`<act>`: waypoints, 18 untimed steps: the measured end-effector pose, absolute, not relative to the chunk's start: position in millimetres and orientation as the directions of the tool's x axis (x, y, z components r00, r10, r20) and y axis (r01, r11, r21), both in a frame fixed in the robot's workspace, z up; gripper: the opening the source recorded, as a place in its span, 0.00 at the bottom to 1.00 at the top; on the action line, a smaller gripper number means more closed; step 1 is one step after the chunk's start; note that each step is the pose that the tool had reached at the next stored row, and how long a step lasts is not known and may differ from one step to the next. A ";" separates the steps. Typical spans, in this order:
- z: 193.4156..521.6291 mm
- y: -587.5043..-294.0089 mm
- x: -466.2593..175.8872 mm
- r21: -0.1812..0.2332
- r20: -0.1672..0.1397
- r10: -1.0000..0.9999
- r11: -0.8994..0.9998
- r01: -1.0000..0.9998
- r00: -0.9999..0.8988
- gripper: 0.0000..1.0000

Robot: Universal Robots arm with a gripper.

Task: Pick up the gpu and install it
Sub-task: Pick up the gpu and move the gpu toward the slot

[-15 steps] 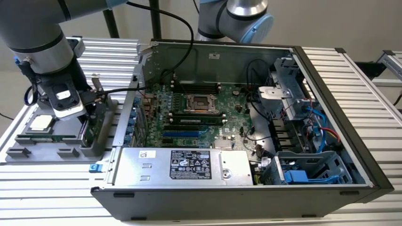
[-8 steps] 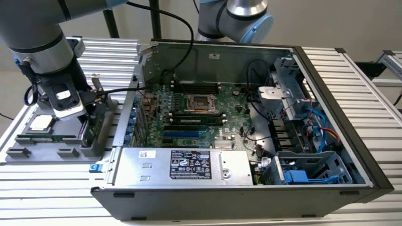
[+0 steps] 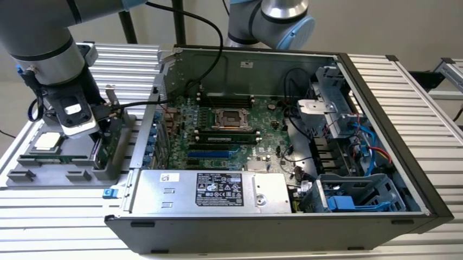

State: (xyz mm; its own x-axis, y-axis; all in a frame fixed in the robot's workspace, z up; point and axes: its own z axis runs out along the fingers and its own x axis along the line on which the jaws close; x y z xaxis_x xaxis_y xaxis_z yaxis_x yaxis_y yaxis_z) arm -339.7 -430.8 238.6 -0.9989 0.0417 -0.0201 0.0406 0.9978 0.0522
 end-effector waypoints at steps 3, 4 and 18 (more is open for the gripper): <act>240.6 -430.8 -339.7 0.052 -0.020 0.042 0.998 0.041 -0.999 0.00; 241.3 -430.8 -339.7 0.052 -0.020 0.042 0.998 0.041 -0.999 0.00; 254.8 -430.9 -339.7 0.052 -0.019 0.042 0.998 0.041 -0.999 0.00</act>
State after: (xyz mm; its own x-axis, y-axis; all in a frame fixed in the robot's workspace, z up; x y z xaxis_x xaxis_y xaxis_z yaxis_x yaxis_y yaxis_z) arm -339.7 -430.9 254.8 -0.9990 0.0417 -0.0187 0.0407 0.9978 0.0518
